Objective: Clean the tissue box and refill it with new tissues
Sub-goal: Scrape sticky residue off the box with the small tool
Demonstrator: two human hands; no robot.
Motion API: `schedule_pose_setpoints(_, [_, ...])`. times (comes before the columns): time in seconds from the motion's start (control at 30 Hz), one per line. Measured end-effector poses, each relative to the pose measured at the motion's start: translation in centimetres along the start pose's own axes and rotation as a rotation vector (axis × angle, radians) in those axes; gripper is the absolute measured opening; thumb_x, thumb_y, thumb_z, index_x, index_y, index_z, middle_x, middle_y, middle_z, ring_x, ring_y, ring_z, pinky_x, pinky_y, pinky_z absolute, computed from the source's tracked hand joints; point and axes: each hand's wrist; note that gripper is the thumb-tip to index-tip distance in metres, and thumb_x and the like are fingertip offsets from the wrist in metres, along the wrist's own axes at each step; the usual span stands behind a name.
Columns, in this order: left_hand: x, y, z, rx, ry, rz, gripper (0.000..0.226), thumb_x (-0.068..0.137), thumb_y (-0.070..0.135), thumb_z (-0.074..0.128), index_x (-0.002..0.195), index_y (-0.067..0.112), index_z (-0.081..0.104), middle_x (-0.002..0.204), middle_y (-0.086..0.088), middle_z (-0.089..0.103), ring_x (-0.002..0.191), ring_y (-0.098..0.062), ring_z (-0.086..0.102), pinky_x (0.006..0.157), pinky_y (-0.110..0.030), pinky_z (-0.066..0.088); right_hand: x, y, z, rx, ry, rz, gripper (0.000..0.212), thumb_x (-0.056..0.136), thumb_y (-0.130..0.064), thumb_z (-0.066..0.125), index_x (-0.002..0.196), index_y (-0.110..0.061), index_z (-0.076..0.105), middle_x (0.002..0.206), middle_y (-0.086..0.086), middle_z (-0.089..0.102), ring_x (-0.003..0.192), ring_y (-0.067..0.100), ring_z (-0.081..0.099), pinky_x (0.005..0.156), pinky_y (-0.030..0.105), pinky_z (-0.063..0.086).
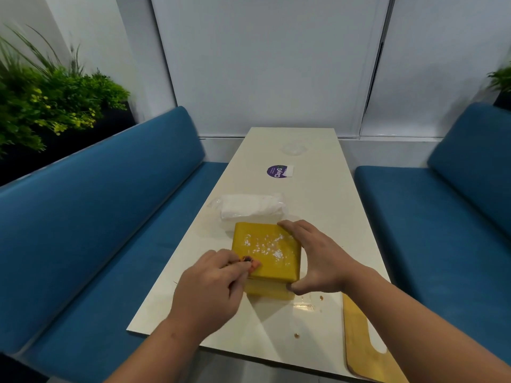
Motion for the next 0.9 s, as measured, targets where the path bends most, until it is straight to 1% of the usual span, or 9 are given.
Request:
schedule_pose_setpoints(0.1, [0.2, 1.5, 0.6, -0.007, 0.012, 0.013, 0.018, 0.085, 0.024, 0.066, 0.099, 0.027, 0.076, 0.088, 0.007, 0.064, 0.073, -0.016, 0.056, 0.054, -0.031, 0.051, -0.5, 0.3, 0.4, 0.095, 0.042, 0.026, 0.118, 0.056, -0.043, 0.088, 0.148, -0.039, 0.015, 0.143, -0.017, 0.029, 0.123, 0.002, 0.036, 0.098, 0.021, 0.043])
schedule_pose_setpoints(0.2, [1.1, 4.2, 1.9, -0.025, -0.027, 0.109, 0.021, 0.082, 0.023, 0.067, 0.101, 0.026, 0.075, 0.089, 0.006, 0.063, 0.075, -0.017, 0.056, 0.054, -0.03, 0.051, -1.2, 0.7, 1.0, 0.207, 0.138, 0.058, 0.115, 0.051, -0.033, 0.091, 0.145, -0.031, 0.025, 0.135, -0.017, 0.035, 0.119, -0.006, 0.039, 0.097, 0.014, 0.042])
schedule_pose_setpoints(0.27, [1.4, 5.0, 2.4, -0.013, -0.042, 0.144, 0.019, 0.083, 0.024, 0.065, 0.099, 0.025, 0.075, 0.088, 0.005, 0.063, 0.073, -0.018, 0.056, 0.051, -0.031, 0.05, -1.6, 0.8, 1.4, 0.259, 0.192, 0.077, 0.108, 0.05, -0.028, 0.092, 0.139, -0.032, 0.031, 0.129, -0.022, 0.039, 0.117, -0.009, 0.042, 0.094, 0.011, 0.042])
schedule_pose_setpoints(0.37, [1.1, 4.1, 1.8, -0.012, -0.025, 0.09, 0.021, 0.085, 0.028, 0.059, 0.098, 0.027, 0.075, 0.087, 0.006, 0.063, 0.073, -0.017, 0.057, 0.051, -0.03, 0.051, -1.8, 1.0, 1.5, 0.318, 0.224, 0.106, 0.105, 0.047, -0.031, 0.092, 0.133, -0.039, 0.032, 0.125, -0.029, 0.043, 0.114, -0.011, 0.046, 0.089, 0.006, 0.041])
schedule_pose_setpoints(0.47, [0.5, 2.6, 1.0, -0.003, -0.015, -0.006, 0.025, 0.088, 0.033, 0.053, 0.096, 0.029, 0.076, 0.087, 0.01, 0.063, 0.074, -0.013, 0.055, 0.051, -0.026, 0.05, -1.8, 0.9, 1.7, 0.33, 0.222, 0.12, 0.106, 0.046, -0.038, 0.088, 0.136, -0.038, 0.031, 0.129, -0.028, 0.041, 0.117, -0.013, 0.043, 0.089, 0.003, 0.039])
schedule_pose_setpoints(0.53, [0.5, 2.8, 1.2, 0.007, -0.015, -0.009, 0.026, 0.089, 0.034, 0.051, 0.094, 0.028, 0.076, 0.087, 0.01, 0.063, 0.074, -0.013, 0.055, 0.051, -0.027, 0.05, -1.7, 0.7, 2.1, 0.329, 0.213, 0.104, 0.108, 0.047, -0.041, 0.086, 0.139, -0.037, 0.029, 0.133, -0.027, 0.038, 0.121, -0.011, 0.04, 0.093, 0.004, 0.038])
schedule_pose_setpoints(0.6, [0.6, 3.8, 1.7, -0.002, -0.021, 0.015, 0.025, 0.089, 0.033, 0.052, 0.094, 0.027, 0.076, 0.087, 0.009, 0.063, 0.075, -0.014, 0.056, 0.051, -0.029, 0.05, -1.6, 0.6, 2.6, 0.312, 0.22, 0.081, 0.109, 0.05, -0.039, 0.088, 0.141, -0.034, 0.029, 0.134, -0.025, 0.036, 0.124, -0.006, 0.04, 0.096, 0.006, 0.037])
schedule_pose_setpoints(0.73, [0.7, 4.7, 2.3, -0.02, -0.04, 0.051, 0.022, 0.087, 0.03, 0.056, 0.098, 0.027, 0.075, 0.089, 0.008, 0.063, 0.078, -0.015, 0.057, 0.053, -0.03, 0.051, -1.7, 0.4, 2.8, 0.229, 0.257, 0.052, 0.108, 0.052, -0.038, 0.091, 0.141, -0.028, 0.031, 0.13, -0.019, 0.039, 0.118, -0.007, 0.041, 0.093, 0.004, 0.037])
schedule_pose_setpoints(0.9, [-0.5, 2.3, 1.1, 0.005, -0.003, -0.027, 0.022, 0.088, 0.033, 0.056, 0.099, 0.029, 0.075, 0.09, 0.011, 0.063, 0.076, -0.011, 0.054, 0.053, -0.028, 0.051, -1.8, 0.1, 3.0, 0.159, 0.288, 0.04, 0.109, 0.049, -0.049, 0.088, 0.14, -0.028, 0.032, 0.127, -0.016, 0.042, 0.113, 0.003, 0.047, 0.093, 0.02, 0.046])
Point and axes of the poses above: each hand's wrist, its own x-axis towards the middle knuckle, its own z-axis out of the palm, y = z × x
